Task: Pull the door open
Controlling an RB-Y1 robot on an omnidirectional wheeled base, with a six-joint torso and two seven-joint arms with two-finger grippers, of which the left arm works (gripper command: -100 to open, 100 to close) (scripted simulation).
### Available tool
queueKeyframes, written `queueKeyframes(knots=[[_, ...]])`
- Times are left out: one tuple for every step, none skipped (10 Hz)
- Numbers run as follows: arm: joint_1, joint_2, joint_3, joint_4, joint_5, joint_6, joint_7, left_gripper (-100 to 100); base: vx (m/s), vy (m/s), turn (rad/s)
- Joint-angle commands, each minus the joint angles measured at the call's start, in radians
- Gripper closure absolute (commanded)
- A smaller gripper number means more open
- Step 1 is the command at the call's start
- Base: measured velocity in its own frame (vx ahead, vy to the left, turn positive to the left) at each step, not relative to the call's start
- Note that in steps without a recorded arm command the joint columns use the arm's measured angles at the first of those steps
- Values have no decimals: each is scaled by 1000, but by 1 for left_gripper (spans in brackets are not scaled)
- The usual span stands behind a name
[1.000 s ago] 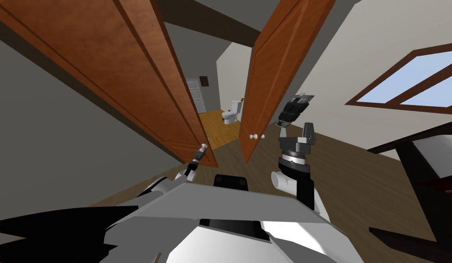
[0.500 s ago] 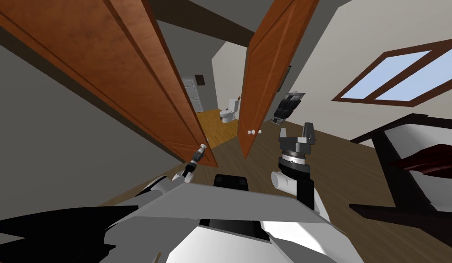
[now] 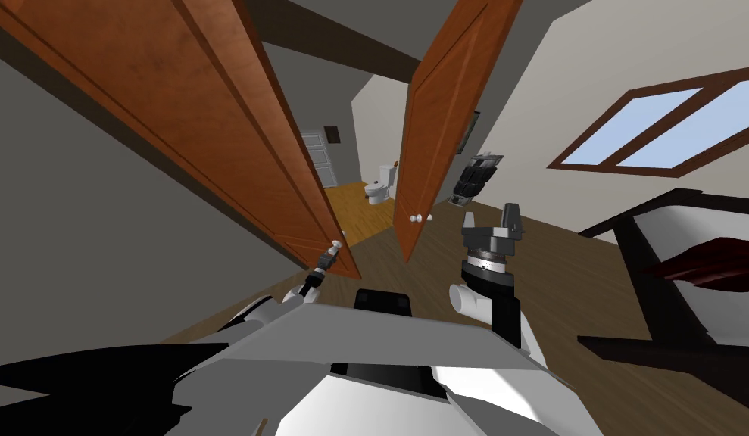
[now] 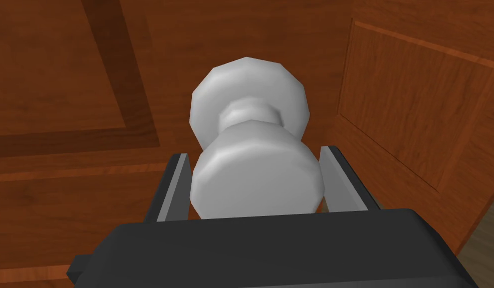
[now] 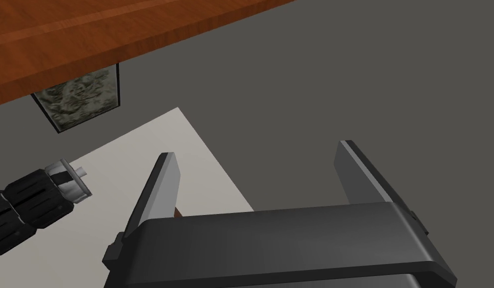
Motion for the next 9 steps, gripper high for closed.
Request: queueKeyframes(knots=[[21,18,-20,-20,-7,-29,22,100,-174,103,-228],[25,23,-25,-20,-9,-36,27,100,-168,102,-107],[32,31,-34,-20,-12,-50,37,100,-189,90,-82],[32,31,-34,-20,-12,-50,37,100,-133,55,-5],[36,31,-31,-42,-11,-39,29,100,-52,15,8],[48,36,-36,-32,-14,-56,36,100,-118,62,-155],[53,40,-38,-30,-15,-66,40,100,-180,109,-218],[57,42,-39,-29,-15,-72,43,100,-169,89,-155],[64,47,-40,-27,-17,-84,48,100,-180,90,-152]])
